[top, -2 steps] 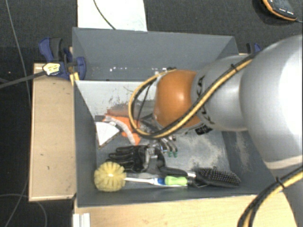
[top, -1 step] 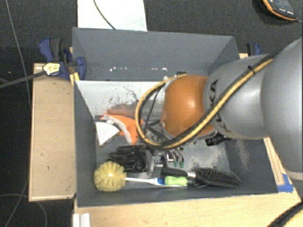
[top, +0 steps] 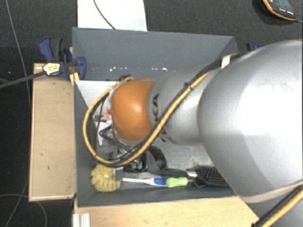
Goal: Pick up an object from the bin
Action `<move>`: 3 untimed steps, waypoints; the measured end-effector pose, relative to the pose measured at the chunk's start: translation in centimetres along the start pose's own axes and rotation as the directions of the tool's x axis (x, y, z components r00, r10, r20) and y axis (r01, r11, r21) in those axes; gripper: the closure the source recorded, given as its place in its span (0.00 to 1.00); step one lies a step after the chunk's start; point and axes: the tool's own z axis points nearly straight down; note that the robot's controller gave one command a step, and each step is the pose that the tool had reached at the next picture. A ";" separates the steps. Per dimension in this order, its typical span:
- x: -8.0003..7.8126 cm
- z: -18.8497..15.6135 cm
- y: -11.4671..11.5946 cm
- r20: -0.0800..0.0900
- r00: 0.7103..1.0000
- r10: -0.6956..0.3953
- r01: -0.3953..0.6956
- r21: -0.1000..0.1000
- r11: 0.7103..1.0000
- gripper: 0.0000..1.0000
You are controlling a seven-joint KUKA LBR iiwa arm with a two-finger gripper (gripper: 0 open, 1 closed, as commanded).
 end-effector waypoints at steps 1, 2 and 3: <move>1.8 2.2 -4.8 0.001 0.821 0.571 -0.571 -0.002 0.821 0.00; 2.1 2.8 -1.7 0.006 0.870 0.492 -0.492 0.002 0.871 1.00; 2.1 2.8 -1.8 0.006 0.870 0.493 -0.493 0.001 0.870 1.00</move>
Offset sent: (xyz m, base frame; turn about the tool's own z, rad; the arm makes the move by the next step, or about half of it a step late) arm -0.0197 -0.0176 -0.0295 0.5149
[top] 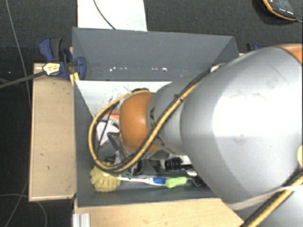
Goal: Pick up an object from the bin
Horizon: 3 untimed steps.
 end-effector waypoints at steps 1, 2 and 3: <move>0.0 -0.1 0.0 0.001 1.000 0.000 0.000 0.000 1.000 1.00; 0.0 -0.8 -0.1 -0.001 1.000 0.000 0.000 0.002 1.000 1.00; 0.1 -2.0 -0.2 -0.006 1.000 -0.001 0.001 0.006 1.000 1.00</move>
Offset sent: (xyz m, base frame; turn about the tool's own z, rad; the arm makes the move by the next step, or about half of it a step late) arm -0.0001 0.0000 0.0329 0.0000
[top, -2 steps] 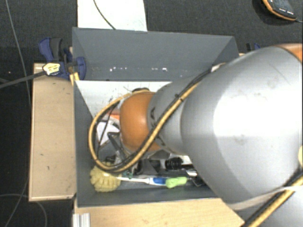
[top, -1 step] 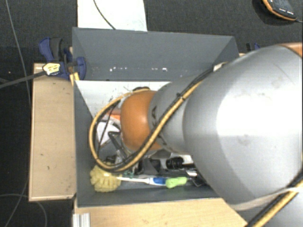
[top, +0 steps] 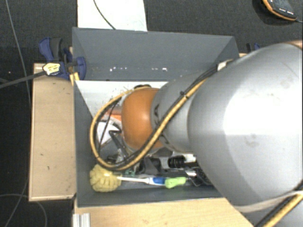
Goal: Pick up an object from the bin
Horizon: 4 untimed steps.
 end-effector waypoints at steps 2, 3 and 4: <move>-0.2 -3.1 0.1 0.005 1.000 -0.002 0.002 -0.006 1.000 1.00; -0.2 -3.4 0.1 0.005 1.000 -0.003 0.003 -0.005 1.000 1.00; -0.2 -3.7 0.1 0.005 1.000 -0.003 0.003 -0.005 1.000 1.00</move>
Offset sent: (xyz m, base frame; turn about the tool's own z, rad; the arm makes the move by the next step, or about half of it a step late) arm -0.0005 -0.0003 0.0352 -0.0002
